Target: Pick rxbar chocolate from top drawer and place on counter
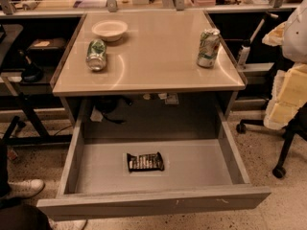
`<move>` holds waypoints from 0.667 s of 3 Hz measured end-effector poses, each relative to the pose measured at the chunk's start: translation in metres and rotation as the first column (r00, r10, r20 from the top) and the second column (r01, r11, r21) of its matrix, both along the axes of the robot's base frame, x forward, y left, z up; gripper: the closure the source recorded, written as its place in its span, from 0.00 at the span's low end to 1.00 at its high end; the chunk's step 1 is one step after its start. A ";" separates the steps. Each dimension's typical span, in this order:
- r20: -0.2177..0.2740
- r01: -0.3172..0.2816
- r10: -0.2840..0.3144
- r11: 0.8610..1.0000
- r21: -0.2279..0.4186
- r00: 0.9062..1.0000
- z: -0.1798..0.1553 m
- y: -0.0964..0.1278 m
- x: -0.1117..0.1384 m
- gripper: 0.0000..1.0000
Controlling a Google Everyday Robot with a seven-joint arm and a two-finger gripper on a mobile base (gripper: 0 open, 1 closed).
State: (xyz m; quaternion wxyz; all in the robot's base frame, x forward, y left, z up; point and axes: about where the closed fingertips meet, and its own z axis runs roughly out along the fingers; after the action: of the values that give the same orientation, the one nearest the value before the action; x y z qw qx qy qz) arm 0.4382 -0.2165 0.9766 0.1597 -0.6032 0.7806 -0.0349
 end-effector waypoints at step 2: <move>-0.042 -0.012 0.012 1.000 -0.007 0.999 -0.022 0.010 -0.005 0.00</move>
Offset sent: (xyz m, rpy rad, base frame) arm -0.0123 0.0245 -0.0594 -0.0186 0.1316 0.0317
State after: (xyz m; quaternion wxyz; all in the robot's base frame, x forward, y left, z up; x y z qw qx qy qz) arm 0.4336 -0.2061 0.9551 0.1414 -0.6090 0.7801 -0.0239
